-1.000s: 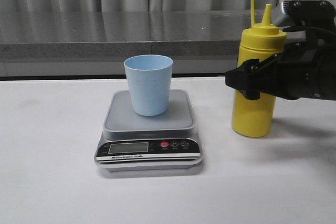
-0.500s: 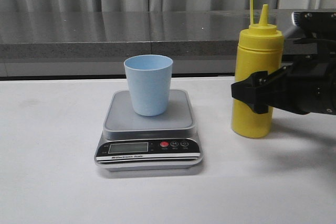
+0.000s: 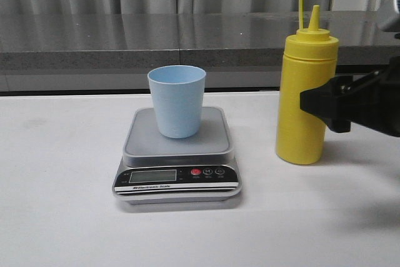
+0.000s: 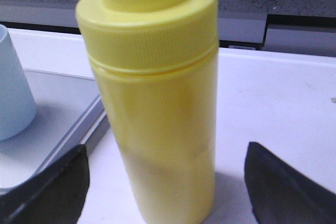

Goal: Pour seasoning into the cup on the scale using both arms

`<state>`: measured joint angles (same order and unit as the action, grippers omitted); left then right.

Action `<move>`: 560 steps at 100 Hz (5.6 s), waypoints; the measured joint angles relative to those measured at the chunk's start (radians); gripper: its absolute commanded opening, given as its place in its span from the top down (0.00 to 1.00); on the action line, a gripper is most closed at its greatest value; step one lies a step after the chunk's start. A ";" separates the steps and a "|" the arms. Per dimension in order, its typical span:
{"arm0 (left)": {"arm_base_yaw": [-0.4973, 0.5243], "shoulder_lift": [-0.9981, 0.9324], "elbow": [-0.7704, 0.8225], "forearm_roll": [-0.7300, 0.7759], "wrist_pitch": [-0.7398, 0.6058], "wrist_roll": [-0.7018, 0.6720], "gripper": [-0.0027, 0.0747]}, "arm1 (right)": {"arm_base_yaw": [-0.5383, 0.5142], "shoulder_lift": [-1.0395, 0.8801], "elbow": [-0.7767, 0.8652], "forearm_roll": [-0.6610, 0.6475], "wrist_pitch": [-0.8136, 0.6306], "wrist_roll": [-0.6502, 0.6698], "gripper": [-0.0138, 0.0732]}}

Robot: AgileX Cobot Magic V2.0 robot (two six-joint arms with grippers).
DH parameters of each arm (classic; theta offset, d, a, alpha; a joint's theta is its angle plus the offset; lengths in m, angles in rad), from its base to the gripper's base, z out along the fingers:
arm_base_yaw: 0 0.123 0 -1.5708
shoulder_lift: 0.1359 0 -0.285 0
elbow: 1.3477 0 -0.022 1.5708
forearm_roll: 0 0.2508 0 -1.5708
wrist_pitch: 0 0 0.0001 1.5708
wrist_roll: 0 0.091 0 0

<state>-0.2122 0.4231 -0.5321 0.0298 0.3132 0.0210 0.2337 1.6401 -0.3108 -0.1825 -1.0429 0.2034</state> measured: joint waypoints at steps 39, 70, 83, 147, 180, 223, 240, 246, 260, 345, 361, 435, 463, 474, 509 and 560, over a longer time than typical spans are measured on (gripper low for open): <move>0.000 0.000 0.000 0.000 0.000 0.000 0.99 | 0.000 -0.402 0.121 0.060 0.220 0.000 0.15; 0.000 0.000 0.000 0.000 0.000 0.000 0.99 | 0.000 -0.842 0.132 0.063 0.642 0.000 0.15; 0.000 0.000 0.000 0.000 0.000 0.000 0.99 | 0.000 -1.013 0.132 0.066 0.782 0.000 0.15; 0.000 0.000 0.000 0.000 0.000 0.000 0.99 | 0.000 -1.403 0.088 0.074 1.204 0.000 0.71; 0.000 0.000 0.000 0.000 0.000 0.000 0.99 | 0.000 -1.405 0.087 0.074 1.205 0.000 0.98; 0.000 0.000 0.000 0.000 0.000 0.000 0.99 | 0.000 -1.405 0.087 0.074 1.205 0.000 0.98; 0.000 0.000 0.000 0.000 0.000 0.000 0.99 | 0.000 -1.410 0.087 0.054 1.208 0.000 0.98; 0.000 0.000 0.000 0.000 0.000 0.000 0.99 | -0.008 -1.426 0.087 0.040 1.208 0.000 0.98; 0.000 0.000 0.000 0.000 0.000 0.000 0.99 | -0.059 -1.501 0.128 0.027 1.209 0.000 0.98; 0.000 0.000 0.000 0.000 0.000 0.000 0.99 | -0.167 -1.649 0.339 0.031 1.212 -0.002 0.98; 0.000 0.000 0.000 0.000 0.000 0.000 0.99 | -0.167 -1.649 0.339 0.032 1.212 -0.002 0.98; 0.000 -0.010 0.000 0.000 0.000 0.000 0.99 | -0.167 -1.649 0.339 0.032 1.212 -0.003 0.98; 0.048 -0.160 0.090 0.000 -0.033 0.000 0.99 | -0.167 -1.649 0.339 0.033 1.212 -0.003 0.98; 0.094 -0.251 0.183 0.000 -0.057 0.000 0.99 | -0.167 -1.649 0.339 0.033 1.212 -0.003 0.98; 0.222 -0.429 0.444 -0.016 -0.107 0.000 0.99 | -0.167 -1.649 0.339 0.033 1.212 -0.003 0.98; 0.227 -0.429 0.535 -0.030 -0.299 0.000 0.99 | -0.167 -1.649 0.339 0.033 1.212 -0.003 0.98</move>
<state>0.0145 -0.0062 0.0026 0.0000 0.0137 0.0210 0.0666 -0.0089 0.0279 -0.1494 0.1687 0.1999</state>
